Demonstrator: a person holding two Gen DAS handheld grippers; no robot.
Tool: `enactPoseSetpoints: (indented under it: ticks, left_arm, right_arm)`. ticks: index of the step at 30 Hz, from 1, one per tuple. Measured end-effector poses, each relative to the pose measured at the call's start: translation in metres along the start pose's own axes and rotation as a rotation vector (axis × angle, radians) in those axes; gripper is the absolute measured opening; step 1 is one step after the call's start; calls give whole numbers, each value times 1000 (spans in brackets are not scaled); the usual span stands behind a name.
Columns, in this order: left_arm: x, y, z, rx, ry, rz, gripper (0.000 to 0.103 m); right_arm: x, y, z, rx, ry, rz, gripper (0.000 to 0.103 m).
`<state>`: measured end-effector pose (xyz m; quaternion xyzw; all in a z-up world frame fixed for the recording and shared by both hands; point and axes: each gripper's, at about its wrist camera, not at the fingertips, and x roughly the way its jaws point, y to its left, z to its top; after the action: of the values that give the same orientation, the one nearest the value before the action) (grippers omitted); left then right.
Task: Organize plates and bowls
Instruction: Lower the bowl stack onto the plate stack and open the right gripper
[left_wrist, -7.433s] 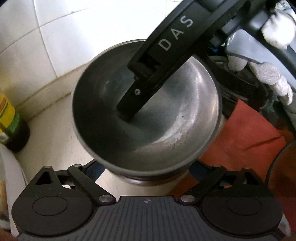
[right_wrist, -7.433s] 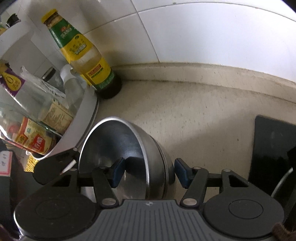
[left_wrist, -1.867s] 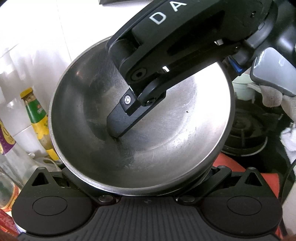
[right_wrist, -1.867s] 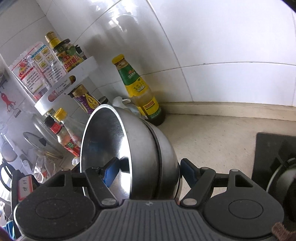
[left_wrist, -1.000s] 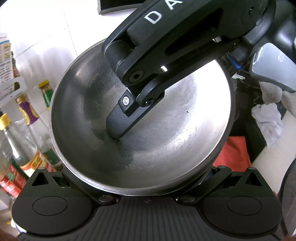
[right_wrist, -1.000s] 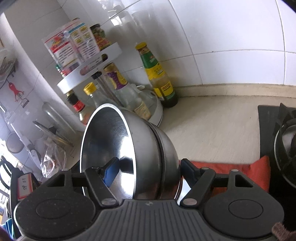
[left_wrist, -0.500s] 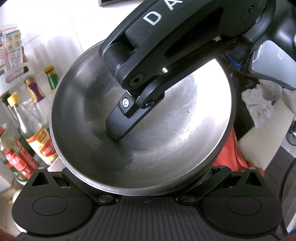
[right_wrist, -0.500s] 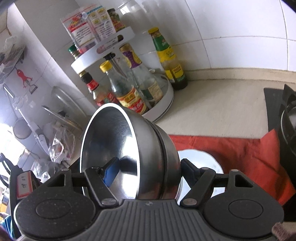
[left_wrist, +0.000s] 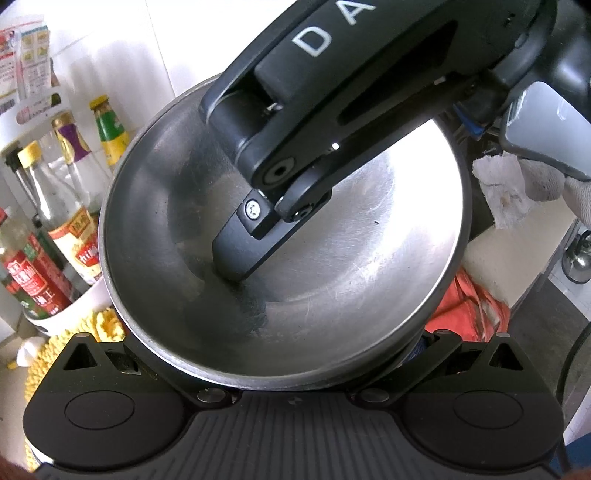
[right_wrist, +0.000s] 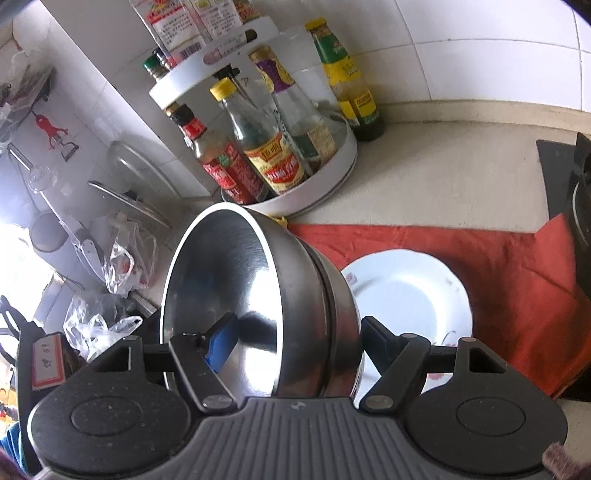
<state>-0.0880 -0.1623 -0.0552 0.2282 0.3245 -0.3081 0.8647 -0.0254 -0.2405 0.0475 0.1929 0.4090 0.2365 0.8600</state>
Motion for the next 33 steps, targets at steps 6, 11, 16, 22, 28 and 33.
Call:
enactPoseSetpoints:
  ticks: [6,11,16,22,28,33]
  left_arm:
    - [13,1,4,-12,45,-16,103]
    - [28,7,18,0,46,-2,103]
    - [44,9,29,-6,44,10,103]
    - [48,5,30,0,41,26,103]
    - [36,-5,25,-7,37,30,103]
    - [34,-10,15,-7,45,32,103]
  right_arm:
    - [6,-5,3,24,26,-1,68]
    - [7,-12,7,34,24,10,68]
    - [11,-20,14,27,5,4,68]
    - [12,-32,23,37,-5,4,68]
    - [14,-38,31,29,-9,-7,68]
    - [24,-43,34,35,-2,-11,68]
